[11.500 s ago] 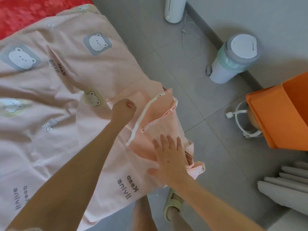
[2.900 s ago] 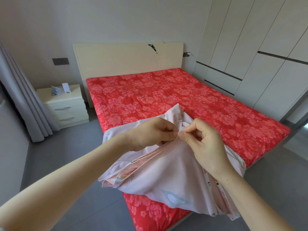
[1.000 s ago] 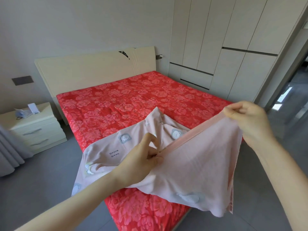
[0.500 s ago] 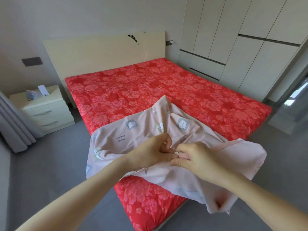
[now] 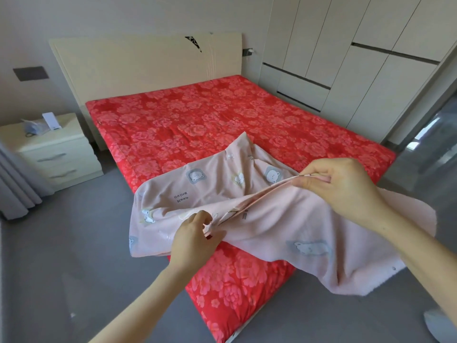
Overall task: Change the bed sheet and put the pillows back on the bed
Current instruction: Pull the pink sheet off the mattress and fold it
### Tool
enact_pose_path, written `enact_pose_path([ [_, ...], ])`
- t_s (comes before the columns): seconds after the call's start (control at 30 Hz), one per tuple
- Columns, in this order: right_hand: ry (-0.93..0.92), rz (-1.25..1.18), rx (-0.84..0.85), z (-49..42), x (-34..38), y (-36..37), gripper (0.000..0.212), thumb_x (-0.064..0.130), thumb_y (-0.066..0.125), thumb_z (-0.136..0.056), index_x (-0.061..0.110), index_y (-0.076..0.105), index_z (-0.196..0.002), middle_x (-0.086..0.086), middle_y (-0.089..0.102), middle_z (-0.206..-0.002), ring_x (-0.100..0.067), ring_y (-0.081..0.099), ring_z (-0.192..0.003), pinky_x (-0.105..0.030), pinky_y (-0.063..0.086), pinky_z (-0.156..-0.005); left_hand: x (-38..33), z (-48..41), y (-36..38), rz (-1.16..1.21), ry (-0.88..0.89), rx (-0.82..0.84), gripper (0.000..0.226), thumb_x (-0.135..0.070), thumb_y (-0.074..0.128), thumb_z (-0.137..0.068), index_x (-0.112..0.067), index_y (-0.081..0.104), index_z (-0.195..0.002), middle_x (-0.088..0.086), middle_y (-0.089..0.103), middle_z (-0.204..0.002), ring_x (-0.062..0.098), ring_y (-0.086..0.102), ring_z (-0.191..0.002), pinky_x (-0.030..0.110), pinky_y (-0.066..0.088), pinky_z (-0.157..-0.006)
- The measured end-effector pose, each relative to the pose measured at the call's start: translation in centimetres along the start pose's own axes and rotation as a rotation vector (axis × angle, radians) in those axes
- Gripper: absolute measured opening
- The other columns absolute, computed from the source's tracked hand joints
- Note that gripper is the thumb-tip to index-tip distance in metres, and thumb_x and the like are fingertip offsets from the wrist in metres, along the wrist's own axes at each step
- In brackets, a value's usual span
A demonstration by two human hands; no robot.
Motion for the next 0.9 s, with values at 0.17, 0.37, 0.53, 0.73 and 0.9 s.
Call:
enact_pose_path([
  [0.17,0.048,-0.032,0.000,-1.3,0.4,-0.8,0.006,0.022,0.076,-0.075,0.017,0.073,-0.072,0.002,0.069,-0.069,-0.011,0.064,-0.067,-0.020,0.045,-0.062,0.6,-3.5,1.5,0.174,0.067,0.083,0.006,-0.015,0.067,-0.084,-0.021,0.066,-0.085,-0.016,0.060,-0.079,0.006,0.059,-0.078,0.024,0.047,-0.075],
  [0.37,0.112,-0.085,0.006,-3.0,-3.0,-3.0,0.008,0.030,0.074,-0.069,0.026,0.071,-0.063,0.013,0.069,-0.066,0.002,0.061,-0.062,-0.006,0.041,-0.060,0.7,-8.7,2.6,-0.050,0.273,0.265,0.024,-0.021,0.062,-0.089,-0.013,0.058,-0.067,-0.003,0.056,-0.063,0.005,0.045,-0.059,0.018,0.034,-0.058],
  [0.53,0.144,-0.136,0.011,-4.8,-6.4,-4.5,0.003,0.034,0.072,-0.067,0.032,0.071,-0.068,0.013,0.070,-0.066,0.003,0.062,-0.063,-0.005,0.043,-0.062,0.0,-12.4,3.9,-0.252,0.318,0.399,0.023,-0.025,0.061,-0.090,-0.020,0.056,-0.068,-0.012,0.049,-0.058,0.005,0.045,-0.057,0.009,0.033,-0.056],
  [0.73,0.182,-0.193,0.036,-7.1,-9.2,-5.5,0.030,0.067,0.072,-0.057,0.038,0.072,-0.066,0.013,0.070,-0.066,0.004,0.061,-0.062,-0.004,0.043,-0.062,-1.6,-21.3,-0.2,-0.207,0.330,0.162,0.007,-0.008,0.062,-0.085,-0.008,0.066,-0.090,0.003,0.065,-0.084,0.023,0.060,-0.076,0.028,0.042,-0.066],
  [0.9,0.239,-0.343,-0.038,-8.9,-10.3,-5.8,0.047,0.078,0.072,-0.043,0.036,0.073,-0.064,0.014,0.069,-0.065,0.003,0.060,-0.061,-0.005,0.044,-0.062,-3.5,-24.0,2.4,-0.194,0.474,-0.053,0.004,-0.004,0.058,-0.069,-0.002,0.056,-0.067,0.012,0.058,-0.066,0.028,0.056,-0.056,0.029,0.039,-0.051],
])
Point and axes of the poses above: each hand's wrist, its own z-axis away from the middle knuckle, its own y-axis out of the palm, x = y × z, the point moved 4 cm from there along -z, towards the middle knuckle
